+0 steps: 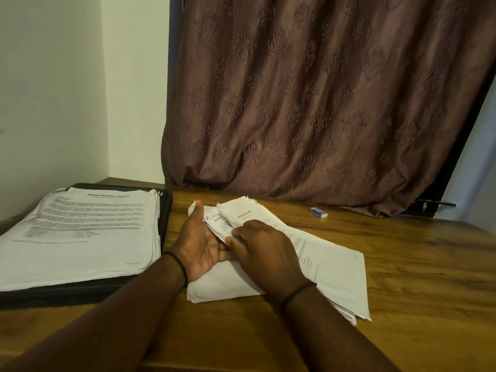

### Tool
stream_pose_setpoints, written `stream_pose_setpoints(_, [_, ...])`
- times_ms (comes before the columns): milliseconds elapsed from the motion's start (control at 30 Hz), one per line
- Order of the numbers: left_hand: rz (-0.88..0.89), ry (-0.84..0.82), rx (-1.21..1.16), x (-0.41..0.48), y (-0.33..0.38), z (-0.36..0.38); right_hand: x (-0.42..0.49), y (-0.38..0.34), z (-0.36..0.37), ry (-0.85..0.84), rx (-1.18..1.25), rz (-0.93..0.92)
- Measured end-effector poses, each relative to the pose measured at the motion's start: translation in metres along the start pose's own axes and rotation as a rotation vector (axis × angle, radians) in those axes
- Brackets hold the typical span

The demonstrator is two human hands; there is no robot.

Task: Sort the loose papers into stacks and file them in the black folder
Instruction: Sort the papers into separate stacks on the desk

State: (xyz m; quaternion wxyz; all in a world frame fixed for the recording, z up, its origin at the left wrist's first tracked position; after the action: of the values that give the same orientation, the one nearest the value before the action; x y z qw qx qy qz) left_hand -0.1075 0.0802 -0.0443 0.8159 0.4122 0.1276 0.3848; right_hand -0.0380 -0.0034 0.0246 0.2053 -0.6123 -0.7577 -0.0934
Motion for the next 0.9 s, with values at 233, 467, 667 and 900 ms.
stream_pose_setpoints(233, [-0.02,0.018,0.057,0.0,0.001,-0.003,0.002,0.002,0.001,0.062,-0.086,0.039])
stream_pose_setpoints(467, [-0.036,0.013,0.081,-0.001,-0.002,-0.002,-0.011,0.028,-0.02,0.198,0.211,0.252])
stream_pose_setpoints(667, [-0.021,0.028,0.059,0.002,-0.003,-0.008,-0.014,0.03,-0.023,0.246,0.221,0.211])
stream_pose_setpoints(900, [-0.009,0.049,0.033,0.002,-0.002,-0.008,-0.002,0.011,-0.005,0.045,0.109,0.106])
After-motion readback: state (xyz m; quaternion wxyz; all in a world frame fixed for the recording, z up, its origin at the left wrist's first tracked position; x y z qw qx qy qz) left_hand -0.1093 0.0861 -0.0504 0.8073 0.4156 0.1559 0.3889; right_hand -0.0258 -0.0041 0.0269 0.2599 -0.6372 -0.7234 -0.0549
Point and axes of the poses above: each hand's wrist, its own x-axis towards the middle knuckle, its own z-axis out of the palm, y = z × x, the point moved 9 cm from there along x, towards the middle knuckle, and after that the axes turned 14 degrees about -y, right-handed, at the moved point
